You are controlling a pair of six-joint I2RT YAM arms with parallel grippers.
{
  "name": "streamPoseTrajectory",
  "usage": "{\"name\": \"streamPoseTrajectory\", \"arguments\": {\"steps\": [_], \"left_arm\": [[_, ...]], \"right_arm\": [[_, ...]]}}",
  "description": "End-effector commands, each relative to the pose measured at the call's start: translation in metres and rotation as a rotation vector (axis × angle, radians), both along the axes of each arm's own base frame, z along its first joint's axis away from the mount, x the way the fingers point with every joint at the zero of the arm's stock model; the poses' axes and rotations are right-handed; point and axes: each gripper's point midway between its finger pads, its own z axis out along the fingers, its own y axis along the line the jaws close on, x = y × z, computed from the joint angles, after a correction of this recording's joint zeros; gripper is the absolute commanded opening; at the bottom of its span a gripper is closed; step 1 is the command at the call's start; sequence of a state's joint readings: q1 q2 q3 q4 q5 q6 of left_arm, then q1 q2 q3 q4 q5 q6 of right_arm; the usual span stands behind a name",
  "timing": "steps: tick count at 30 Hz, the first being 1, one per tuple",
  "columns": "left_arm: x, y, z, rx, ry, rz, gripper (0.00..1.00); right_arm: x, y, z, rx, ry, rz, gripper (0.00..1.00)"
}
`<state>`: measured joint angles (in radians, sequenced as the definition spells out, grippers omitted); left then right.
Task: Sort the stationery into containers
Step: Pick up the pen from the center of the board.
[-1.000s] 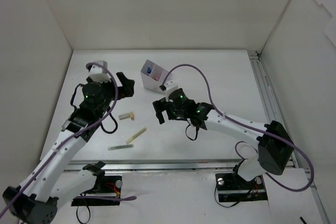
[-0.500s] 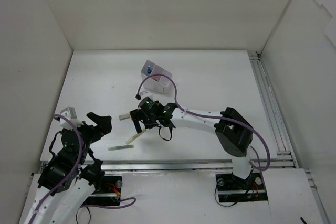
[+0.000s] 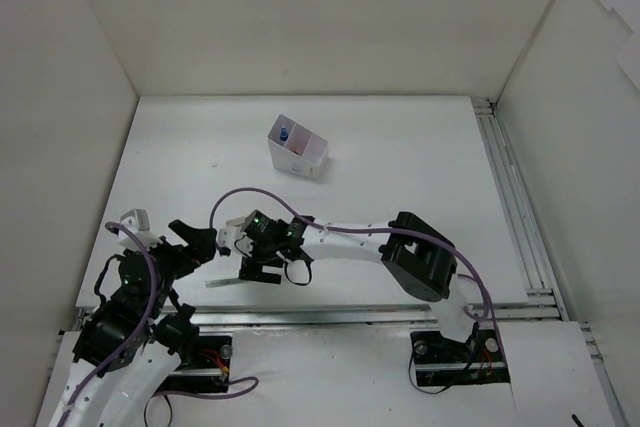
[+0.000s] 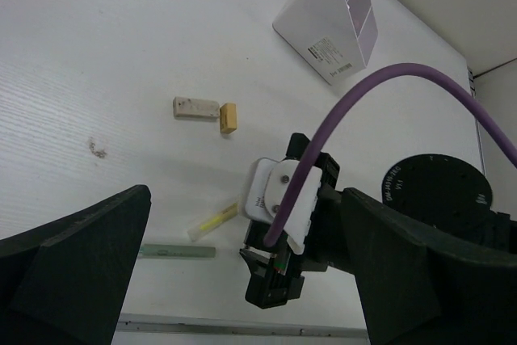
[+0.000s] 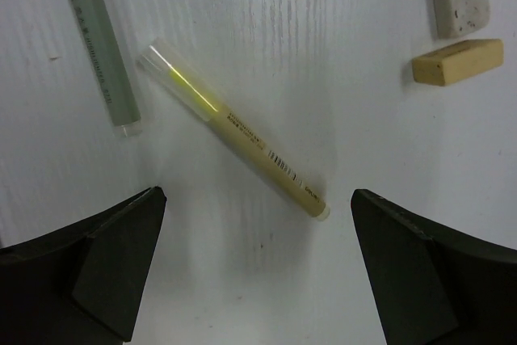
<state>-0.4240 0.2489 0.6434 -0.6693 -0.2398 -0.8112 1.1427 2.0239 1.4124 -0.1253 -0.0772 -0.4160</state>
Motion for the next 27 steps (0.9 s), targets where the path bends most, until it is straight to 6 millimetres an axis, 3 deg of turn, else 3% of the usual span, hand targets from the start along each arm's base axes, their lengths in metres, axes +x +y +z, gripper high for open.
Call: {"name": "streamPoseTrajectory", "arguments": {"steps": [1, 8, 15, 19, 24, 25, 26, 27], "left_arm": [[0.004, -0.004, 0.012, -0.006, -0.043, -0.021, 1.0], [0.004, -0.004, 0.013, -0.001, -0.057, -0.027, 1.0], [0.008, -0.004, 0.012, 0.014, -0.048, -0.021, 1.0], [0.009, -0.003, 0.009, 0.023, -0.028, -0.012, 1.0], [0.009, 0.0, 0.008, 0.024, -0.029, 0.001, 1.0], [0.009, 0.001, 0.007, 0.026, -0.028, 0.006, 1.0], [0.009, 0.001, 0.006, 0.028, -0.023, 0.008, 1.0], [0.009, 0.002, 0.004, 0.029, -0.018, 0.013, 1.0]], "right_arm": [[0.011, 0.02, 0.015, 0.026, -0.061, 0.165, 0.98], [0.012, 0.026, 0.006, 0.108, 0.134, 0.21, 0.97], [0.0, 0.016, -0.029, 0.064, 0.287, 0.207, 0.88], [0.0, 0.012, -0.039, 0.066, 0.355, 0.172, 0.7], [0.002, 0.0, -0.048, 0.028, 0.35, 0.127, 0.55], [0.003, -0.003, -0.049, 0.024, 0.345, 0.133, 0.46], [-0.001, -0.009, -0.053, 0.012, 0.352, 0.137, 0.43], [-0.002, -0.011, -0.048, 0.018, 0.345, 0.136, 0.39]]}}
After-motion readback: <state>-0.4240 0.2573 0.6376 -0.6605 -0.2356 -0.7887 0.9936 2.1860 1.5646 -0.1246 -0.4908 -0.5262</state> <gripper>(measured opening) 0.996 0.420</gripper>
